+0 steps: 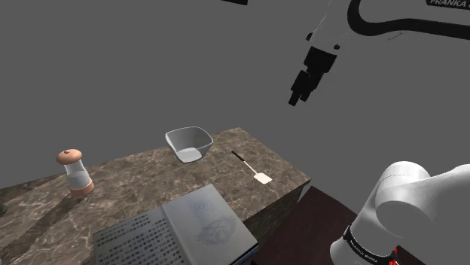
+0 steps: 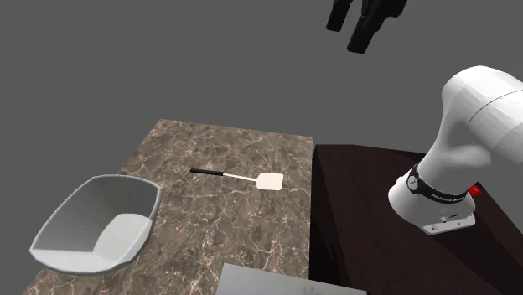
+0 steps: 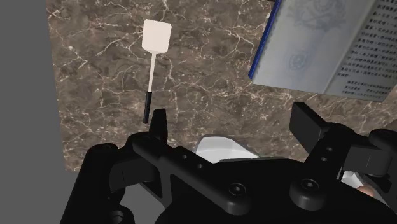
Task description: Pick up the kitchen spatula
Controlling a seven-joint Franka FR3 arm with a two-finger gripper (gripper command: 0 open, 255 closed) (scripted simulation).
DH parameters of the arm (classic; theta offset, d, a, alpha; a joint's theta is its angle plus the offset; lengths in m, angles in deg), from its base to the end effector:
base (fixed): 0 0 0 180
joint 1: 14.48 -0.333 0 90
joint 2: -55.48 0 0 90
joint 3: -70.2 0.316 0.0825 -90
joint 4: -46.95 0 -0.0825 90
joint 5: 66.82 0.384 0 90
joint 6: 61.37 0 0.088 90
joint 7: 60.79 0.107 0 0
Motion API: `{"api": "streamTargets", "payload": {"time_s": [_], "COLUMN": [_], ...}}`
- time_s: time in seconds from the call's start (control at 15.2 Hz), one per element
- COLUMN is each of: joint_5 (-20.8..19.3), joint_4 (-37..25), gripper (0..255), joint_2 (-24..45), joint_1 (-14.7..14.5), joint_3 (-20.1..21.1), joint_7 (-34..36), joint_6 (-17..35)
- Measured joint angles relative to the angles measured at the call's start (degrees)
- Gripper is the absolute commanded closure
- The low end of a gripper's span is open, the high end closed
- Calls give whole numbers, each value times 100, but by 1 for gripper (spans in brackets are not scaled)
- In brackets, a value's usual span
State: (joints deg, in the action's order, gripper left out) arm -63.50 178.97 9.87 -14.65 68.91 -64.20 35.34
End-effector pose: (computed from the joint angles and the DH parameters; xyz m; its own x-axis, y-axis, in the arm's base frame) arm 0.3157 -0.0033 0.6300 0.9825 0.0371 0.1824 0.0494 -0.9968 -0.0631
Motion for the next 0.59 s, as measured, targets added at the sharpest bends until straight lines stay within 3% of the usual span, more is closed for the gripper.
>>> {"api": "streamTargets", "payload": {"time_s": [0.26, 0.59], "joint_5": [-11, -73], "joint_4": [195, 654], "gripper": [0, 0], "joint_2": [196, 757], "joint_1": [31, 131], "joint_3": [24, -12], "joint_7": [52, 82], "joint_6": [345, 1263]}}
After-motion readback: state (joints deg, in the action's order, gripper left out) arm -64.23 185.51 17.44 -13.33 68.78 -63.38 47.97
